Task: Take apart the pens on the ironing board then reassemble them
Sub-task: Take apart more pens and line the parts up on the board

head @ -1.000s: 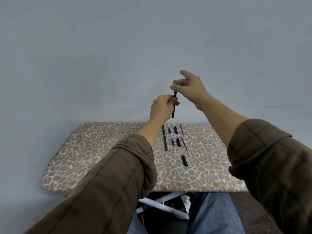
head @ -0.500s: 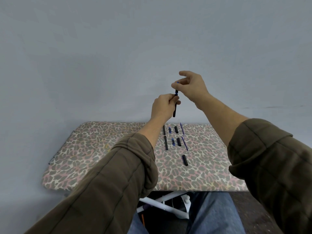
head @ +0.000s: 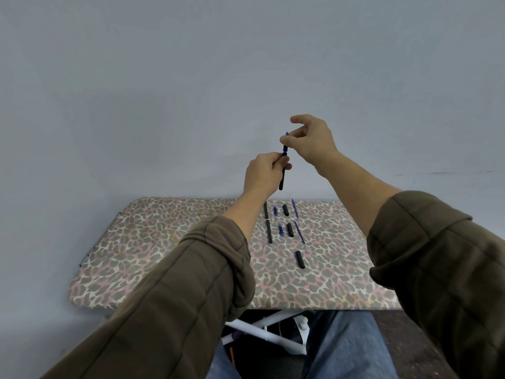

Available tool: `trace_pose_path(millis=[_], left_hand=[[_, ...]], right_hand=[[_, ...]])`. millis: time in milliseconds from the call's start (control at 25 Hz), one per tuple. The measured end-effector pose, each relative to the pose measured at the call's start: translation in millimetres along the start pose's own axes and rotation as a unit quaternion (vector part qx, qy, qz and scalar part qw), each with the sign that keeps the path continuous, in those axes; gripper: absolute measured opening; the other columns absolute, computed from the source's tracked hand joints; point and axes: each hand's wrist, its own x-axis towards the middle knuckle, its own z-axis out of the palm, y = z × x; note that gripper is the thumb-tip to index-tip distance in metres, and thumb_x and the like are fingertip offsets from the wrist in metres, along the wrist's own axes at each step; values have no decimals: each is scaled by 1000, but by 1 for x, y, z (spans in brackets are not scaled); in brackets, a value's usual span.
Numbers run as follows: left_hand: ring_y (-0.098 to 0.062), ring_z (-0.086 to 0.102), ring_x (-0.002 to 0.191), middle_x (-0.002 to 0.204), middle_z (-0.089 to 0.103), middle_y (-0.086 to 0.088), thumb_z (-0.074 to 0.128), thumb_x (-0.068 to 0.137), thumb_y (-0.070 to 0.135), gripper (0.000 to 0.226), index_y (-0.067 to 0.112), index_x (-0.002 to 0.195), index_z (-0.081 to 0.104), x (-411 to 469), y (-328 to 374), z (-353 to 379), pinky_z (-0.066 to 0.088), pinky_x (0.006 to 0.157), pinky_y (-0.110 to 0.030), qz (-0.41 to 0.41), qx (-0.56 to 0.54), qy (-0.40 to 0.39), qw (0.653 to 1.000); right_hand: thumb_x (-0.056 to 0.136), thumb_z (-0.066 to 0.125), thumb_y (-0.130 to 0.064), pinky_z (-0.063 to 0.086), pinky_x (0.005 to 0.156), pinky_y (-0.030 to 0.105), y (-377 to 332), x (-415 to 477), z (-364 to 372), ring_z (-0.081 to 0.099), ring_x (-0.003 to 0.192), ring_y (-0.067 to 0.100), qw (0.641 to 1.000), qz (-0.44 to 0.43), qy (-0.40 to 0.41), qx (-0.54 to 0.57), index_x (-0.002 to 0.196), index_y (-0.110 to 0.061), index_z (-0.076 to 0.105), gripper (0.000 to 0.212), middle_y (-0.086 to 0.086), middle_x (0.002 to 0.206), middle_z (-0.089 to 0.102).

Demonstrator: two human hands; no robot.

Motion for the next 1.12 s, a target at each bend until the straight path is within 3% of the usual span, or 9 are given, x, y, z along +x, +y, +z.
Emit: trace_pose_path(millis=[240,440,640,760,920,1000,1120], left_hand=[[-11,69,97,88,76,16,54,105,30,24,21,108,77,-2,-4,0,50,82,-29,-3,-5,1,1000],[-10,69,94,88,77,15,55,105,31,25,21,106,77,-3,-1,2,49,77,-27,-1,-6,-3,1000],[-11,69,98,93,78,13,54,105,31,25,21,108,77,-3,-5,0,51,83,-30,-9,-3,-1,1000],[-11,69,97,92,78,14,54,105,32,25,21,107,77,-3,-4,0,51,83,-30,-5,-2,-2,1000],[-11,69,96,91,77,14,54,106,31,25,21,106,77,-2,-4,-2,51,81,-29,-3,1,-3,1000],[-12,69,99,93,78,12,54,106,31,25,21,108,76,-3,-5,-2,50,82,-30,-5,-1,-1,1000],[-13,69,98,94,78,12,53,106,31,25,20,109,76,-4,-3,-1,50,81,-30,-3,-3,-1,1000]], right_hand=[[95,67,-8,48,102,33,1,-2,-4,66,118,15,998,0,-61,4,153,-15,48,61,-3,113,77],[94,74,-17,52,86,30,3,-3,0,68,106,16,999,-4,-22,-27,142,-18,60,50,1,100,77],[97,62,-8,48,105,35,3,0,-1,64,121,16,997,3,-78,-15,153,-17,47,58,-1,116,77],[91,77,-19,55,94,34,3,0,0,68,108,15,999,-8,-34,-41,147,-18,54,60,1,106,76],[95,69,-8,53,81,25,5,3,-3,68,112,12,998,-8,-56,-39,155,-18,46,64,-5,104,79],[95,62,-3,52,82,27,4,3,-3,67,114,12,997,-2,-76,-31,160,-18,37,71,-7,110,79],[92,72,-13,53,87,29,4,1,-1,67,112,15,999,-5,-49,-22,158,-18,41,73,-4,110,76]])
